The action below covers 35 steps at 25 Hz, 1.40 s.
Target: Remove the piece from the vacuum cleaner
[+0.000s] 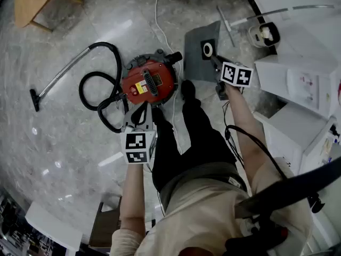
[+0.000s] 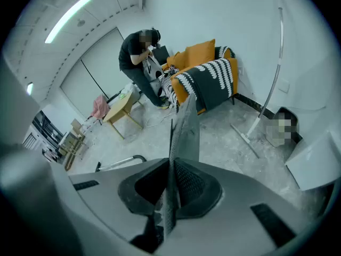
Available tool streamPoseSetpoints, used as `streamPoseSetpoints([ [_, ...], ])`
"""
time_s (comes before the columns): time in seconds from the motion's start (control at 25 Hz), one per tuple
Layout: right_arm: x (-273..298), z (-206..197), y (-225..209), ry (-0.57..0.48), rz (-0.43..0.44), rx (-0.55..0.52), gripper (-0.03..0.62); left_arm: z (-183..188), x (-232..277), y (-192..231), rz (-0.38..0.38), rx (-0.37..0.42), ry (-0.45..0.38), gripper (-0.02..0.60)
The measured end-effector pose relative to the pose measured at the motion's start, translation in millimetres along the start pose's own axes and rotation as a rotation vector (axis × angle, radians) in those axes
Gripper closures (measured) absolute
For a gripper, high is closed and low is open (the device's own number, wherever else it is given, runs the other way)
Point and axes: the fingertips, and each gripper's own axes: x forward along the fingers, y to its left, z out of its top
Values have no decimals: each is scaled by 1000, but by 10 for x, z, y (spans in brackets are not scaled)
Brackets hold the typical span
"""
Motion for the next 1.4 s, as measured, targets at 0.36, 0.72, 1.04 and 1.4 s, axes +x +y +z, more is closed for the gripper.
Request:
streamPoseSetpoints([
  [0.36, -736, 99, 432, -32, 69, -10, 565, 140, -865, -118, 60, 32, -41, 587],
  [0.72, -1277, 186, 1186, -77, 108, -81, 563, 42, -1656, 234, 57, -135, -154, 588],
  [1.04, -2112, 252, 1721, -222, 154, -106, 565, 240, -2054, 62, -43, -99, -230, 588],
  [1.4, -2905, 14, 1872, -321, 273, -96, 565, 665, -2060, -674, -144, 80, -237, 588],
])
